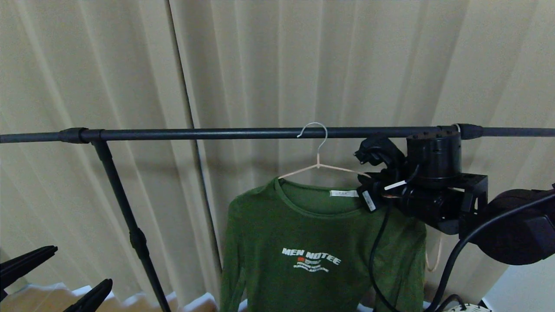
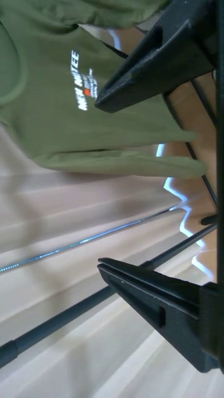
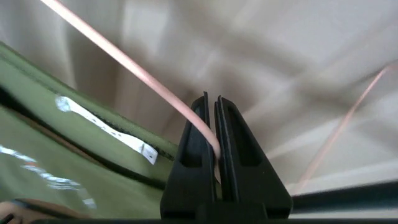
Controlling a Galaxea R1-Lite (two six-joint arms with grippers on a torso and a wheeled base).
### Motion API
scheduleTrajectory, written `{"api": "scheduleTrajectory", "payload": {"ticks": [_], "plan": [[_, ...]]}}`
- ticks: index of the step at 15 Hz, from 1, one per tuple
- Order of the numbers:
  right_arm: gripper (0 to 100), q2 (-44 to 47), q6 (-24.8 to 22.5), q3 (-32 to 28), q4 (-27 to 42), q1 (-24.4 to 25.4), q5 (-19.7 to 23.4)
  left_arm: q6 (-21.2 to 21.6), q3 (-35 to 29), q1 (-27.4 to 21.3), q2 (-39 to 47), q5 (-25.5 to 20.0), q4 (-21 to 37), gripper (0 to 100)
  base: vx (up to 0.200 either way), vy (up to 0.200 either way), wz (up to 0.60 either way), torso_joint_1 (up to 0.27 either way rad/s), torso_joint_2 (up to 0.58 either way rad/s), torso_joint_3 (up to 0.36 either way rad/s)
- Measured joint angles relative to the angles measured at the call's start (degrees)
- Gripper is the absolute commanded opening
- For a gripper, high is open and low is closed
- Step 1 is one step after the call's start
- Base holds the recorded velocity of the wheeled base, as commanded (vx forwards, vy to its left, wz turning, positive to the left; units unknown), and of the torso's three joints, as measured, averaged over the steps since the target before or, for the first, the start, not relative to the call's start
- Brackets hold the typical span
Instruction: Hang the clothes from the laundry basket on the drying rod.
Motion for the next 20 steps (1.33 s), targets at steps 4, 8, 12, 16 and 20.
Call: {"api": "scheduleTrajectory", "payload": {"ticks": [4,8,12,16,20], "plan": [[0,-0.1,-0.1,0.1,-0.8,1.5,-3.1,-0.1,-0.2,0.0,0.2,0.0,0.0,100,0.000,0.000,0.00,0.000,0.00,0.000],[0,-2.9,-0.4,0.7,-0.4,2.1,-8.8,0.0,-1.4,-0.2,1.8,-0.4,-0.1,100,0.000,0.000,0.00,0.000,0.00,0.000],[0,-4.4,-2.1,-0.1,-0.1,3.5,-23.9,0.2,-1.7,-0.3,3.3,-0.5,-0.1,100,0.000,0.000,0.00,0.000,0.00,0.000],[0,-2.4,-3.1,-1.3,0.0,3.6,-27.5,0.1,-2.0,-0.3,3.3,-0.5,-0.1,100,0.000,0.000,0.00,0.000,0.00,0.000],[0,-0.2,-4.6,-1.5,0.2,3.2,-28.2,0.1,-1.8,-0.3,3.3,-0.5,-0.1,100,0.000,0.000,0.00,0.000,0.00,0.000]]}}
